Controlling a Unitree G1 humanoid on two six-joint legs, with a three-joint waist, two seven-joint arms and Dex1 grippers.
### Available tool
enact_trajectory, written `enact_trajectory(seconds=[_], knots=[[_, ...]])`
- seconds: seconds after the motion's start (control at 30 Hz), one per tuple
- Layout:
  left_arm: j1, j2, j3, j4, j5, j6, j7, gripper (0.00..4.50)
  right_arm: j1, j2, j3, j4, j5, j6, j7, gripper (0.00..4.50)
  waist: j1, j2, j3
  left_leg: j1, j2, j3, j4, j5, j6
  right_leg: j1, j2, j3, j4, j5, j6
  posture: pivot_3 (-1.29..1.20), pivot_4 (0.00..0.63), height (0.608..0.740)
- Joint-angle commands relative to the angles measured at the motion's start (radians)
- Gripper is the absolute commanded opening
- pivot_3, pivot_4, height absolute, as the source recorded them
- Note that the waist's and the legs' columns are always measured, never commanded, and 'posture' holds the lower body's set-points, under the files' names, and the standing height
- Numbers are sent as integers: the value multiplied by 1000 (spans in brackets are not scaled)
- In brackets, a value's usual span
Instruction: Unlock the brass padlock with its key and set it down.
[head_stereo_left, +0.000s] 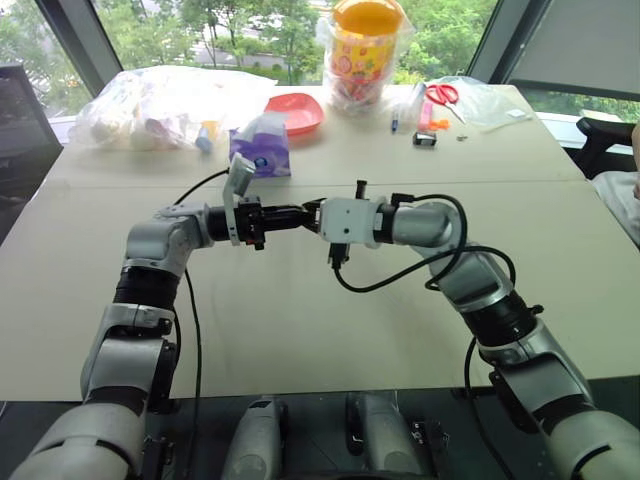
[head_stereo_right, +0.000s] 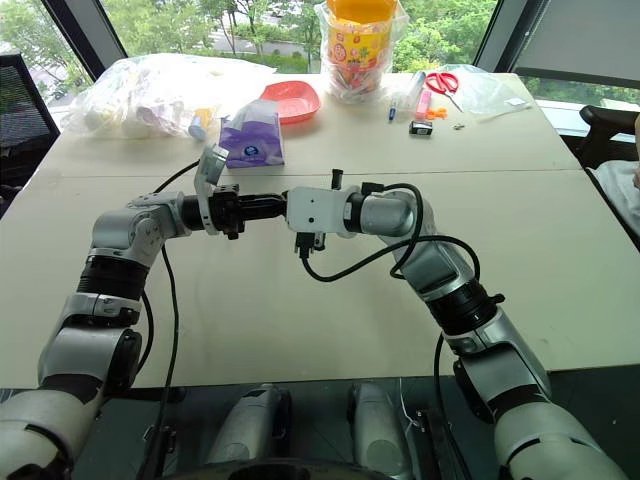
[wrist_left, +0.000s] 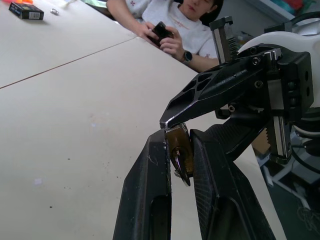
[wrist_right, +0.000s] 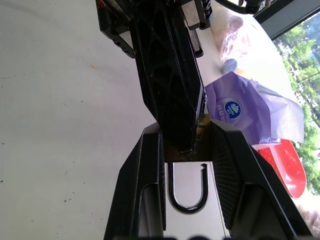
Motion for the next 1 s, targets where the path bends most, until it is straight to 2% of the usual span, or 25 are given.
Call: enact_trajectory(seconds=[0.03, 0.13, 0.3, 0.37, 0.4, 0.5, 0.6, 1.0], knots=[[-18, 6, -9, -9, 17, -27, -21, 81, -24, 8, -23, -50, 7, 0, -11, 697, 0, 0, 0, 0, 0, 0, 0, 0, 0, 0, 0, 0, 0, 0, 0, 0, 150, 740], [-20, 4, 1, -5, 16, -30, -15, 81, -22, 8, -24, -52, 12, 8, -5, 697, 0, 0, 0, 0, 0, 0, 0, 0, 0, 0, 0, 0, 0, 0, 0, 0, 150, 740], [-16, 4, 16, -27, 5, -17, -4, 81, 2, -27, -40, -61, 18, 25, 12, 3057, 1, 0, 0, 0, 0, 0, 0, 0, 0, 0, 0, 0, 0, 0, 0, 0, 150, 740], [-12, 8, 25, -39, -4, -6, -1, 81, 29, -57, -69, -80, 8, 67, -7, 4219, 3, 0, 0, 0, 0, 0, 0, 0, 0, 0, 0, 0, 0, 0, 0, 0, 150, 740], [-9, 11, 27, -45, -6, -2, -1, 81, 45, -56, -97, -100, 33, 107, -14, 4470, 4, 0, 0, 0, 0, 0, 0, 0, 0, 0, 0, 0, 0, 0, 0, 0, 150, 740], [4, 16, 30, -67, -16, 10, -6, 81, 74, 2, -212, -192, 163, 299, -42, 4470, 3, 0, 0, -1, 0, 0, 0, 0, 0, 0, -1, 0, 0, -1, -1, 0, 150, 740], [13, 19, 28, -92, -27, 25, -12, 81, 82, 17, -242, -231, 198, 377, -60, 4470, -1, 0, 0, 0, 0, 0, 0, 0, 0, 0, 0, 0, 0, 0, 0, 0, 150, 740], [14, 20, 35, -147, -57, 68, -18, 81, 85, 0, -206, -226, 217, 401, -94, 4470, 2, 0, 0, -1, 0, 0, 0, 0, 0, 0, 0, 0, 0, -1, -2, 0, 150, 740]])
